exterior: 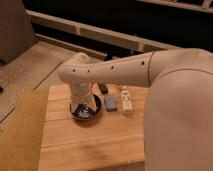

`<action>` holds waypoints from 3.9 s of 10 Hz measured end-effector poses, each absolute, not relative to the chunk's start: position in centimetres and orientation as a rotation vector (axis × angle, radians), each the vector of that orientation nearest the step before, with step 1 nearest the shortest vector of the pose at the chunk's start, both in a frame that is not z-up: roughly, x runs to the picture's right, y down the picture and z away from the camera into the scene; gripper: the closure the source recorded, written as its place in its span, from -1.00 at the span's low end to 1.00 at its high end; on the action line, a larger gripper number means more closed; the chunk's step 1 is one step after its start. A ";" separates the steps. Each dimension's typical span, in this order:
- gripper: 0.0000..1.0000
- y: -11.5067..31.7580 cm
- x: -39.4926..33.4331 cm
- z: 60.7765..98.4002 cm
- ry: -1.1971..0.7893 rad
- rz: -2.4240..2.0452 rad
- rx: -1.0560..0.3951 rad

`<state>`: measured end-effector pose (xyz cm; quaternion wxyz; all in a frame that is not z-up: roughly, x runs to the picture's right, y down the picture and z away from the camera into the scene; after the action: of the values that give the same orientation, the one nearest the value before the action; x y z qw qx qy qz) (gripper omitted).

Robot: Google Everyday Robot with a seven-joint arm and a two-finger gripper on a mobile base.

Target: Push the ceramic bowl across the table

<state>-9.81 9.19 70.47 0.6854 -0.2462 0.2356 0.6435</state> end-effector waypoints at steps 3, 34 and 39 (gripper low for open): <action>-0.30 7.0 -8.0 71.9 0.541 1.441 -0.491; -0.30 4.7 -23.6 90.8 0.208 0.992 -0.709; -0.30 -2.1 -14.3 85.0 0.412 1.093 -0.335</action>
<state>-14.35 -2.14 85.05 0.8211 -0.1575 0.1936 0.5133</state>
